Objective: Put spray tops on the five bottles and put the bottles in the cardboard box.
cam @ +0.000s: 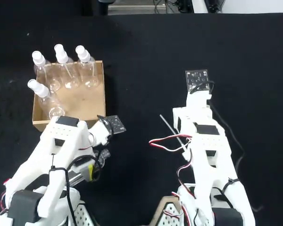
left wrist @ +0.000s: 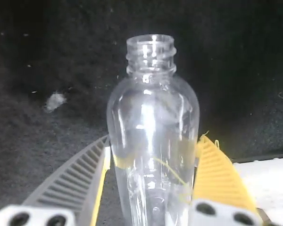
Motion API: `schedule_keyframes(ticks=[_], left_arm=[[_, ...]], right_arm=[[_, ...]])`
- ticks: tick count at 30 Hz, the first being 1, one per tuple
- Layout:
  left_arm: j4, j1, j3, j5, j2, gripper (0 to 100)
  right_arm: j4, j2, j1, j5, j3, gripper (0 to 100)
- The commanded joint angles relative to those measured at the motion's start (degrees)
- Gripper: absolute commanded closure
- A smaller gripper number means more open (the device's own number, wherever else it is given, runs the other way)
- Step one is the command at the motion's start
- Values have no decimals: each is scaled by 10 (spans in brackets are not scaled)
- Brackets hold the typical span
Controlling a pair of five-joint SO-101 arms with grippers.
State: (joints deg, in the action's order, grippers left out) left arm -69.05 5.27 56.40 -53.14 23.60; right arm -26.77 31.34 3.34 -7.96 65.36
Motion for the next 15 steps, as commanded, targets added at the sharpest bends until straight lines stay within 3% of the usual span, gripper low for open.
schedule_keyframes(ticks=[1,4,8,10,15], left_arm=[[2,-5,-5,-8,16,733],[1,0,5,-5,16,754],[3,14,17,49,22,987],[4,23,16,85,22,935],[45,101,20,189,23,970]], right_arm=[[16,-1,6,1,-6,983],[12,0,6,1,-6,984],[-2,0,6,1,-12,983],[-25,-3,2,0,-26,983],[-69,-3,2,0,-49,983]])
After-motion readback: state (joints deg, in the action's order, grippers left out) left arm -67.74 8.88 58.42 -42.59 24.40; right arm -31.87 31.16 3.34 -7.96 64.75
